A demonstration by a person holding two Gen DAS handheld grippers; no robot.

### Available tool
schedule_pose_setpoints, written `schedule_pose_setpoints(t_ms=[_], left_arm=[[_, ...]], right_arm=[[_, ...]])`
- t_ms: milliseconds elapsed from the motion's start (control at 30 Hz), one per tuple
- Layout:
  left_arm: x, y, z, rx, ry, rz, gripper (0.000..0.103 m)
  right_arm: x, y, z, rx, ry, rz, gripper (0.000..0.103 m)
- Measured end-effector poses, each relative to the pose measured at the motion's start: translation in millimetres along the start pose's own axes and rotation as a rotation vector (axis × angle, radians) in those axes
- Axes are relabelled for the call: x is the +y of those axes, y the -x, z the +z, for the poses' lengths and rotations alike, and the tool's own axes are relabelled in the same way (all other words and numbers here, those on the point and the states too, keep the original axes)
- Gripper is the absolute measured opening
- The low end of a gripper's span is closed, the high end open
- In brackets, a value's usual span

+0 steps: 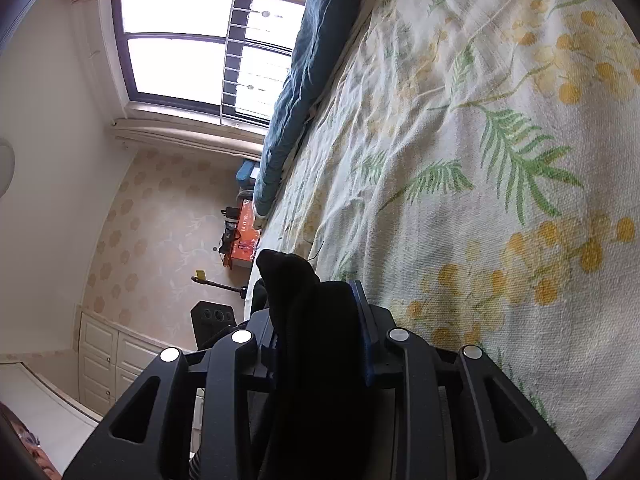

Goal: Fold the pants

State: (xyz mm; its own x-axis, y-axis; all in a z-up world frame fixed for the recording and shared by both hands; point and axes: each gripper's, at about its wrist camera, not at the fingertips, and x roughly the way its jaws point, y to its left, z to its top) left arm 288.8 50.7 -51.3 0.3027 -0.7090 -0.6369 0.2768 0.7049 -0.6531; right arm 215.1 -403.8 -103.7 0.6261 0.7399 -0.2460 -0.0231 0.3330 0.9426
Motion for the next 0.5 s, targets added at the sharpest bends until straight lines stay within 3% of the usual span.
schedule_pose_setpoints(t_ms=[167,267,333,467,500], left_arm=[[1.7,0.0,-1.1,-0.011,-0.002,-0.034,0.034],[-0.7,8.5,-5.4,-0.028,-0.001,-0.065,0.057],[-4.2,23.9,-11.9,-0.06,0.011,-0.082,0.083],[-4.3,49.8,-33.3,-0.066,0.046,-0.109,0.088],[-2.3,57.6,-43.0,-0.065,0.061,-0.116,0.088]], right_arm=[[0.1,0.5,-0.1,-0.001,-0.003,0.008,0.032],[1.9,6.2,-4.0,-0.024,-0.022,0.033,0.041],[5.5,16.7,-10.0,-0.054,-0.035,0.031,0.051],[14.5,47.4,-32.6,-0.122,-0.063,0.05,0.072],[17.0,56.0,-41.1,-0.132,-0.071,0.051,0.073]])
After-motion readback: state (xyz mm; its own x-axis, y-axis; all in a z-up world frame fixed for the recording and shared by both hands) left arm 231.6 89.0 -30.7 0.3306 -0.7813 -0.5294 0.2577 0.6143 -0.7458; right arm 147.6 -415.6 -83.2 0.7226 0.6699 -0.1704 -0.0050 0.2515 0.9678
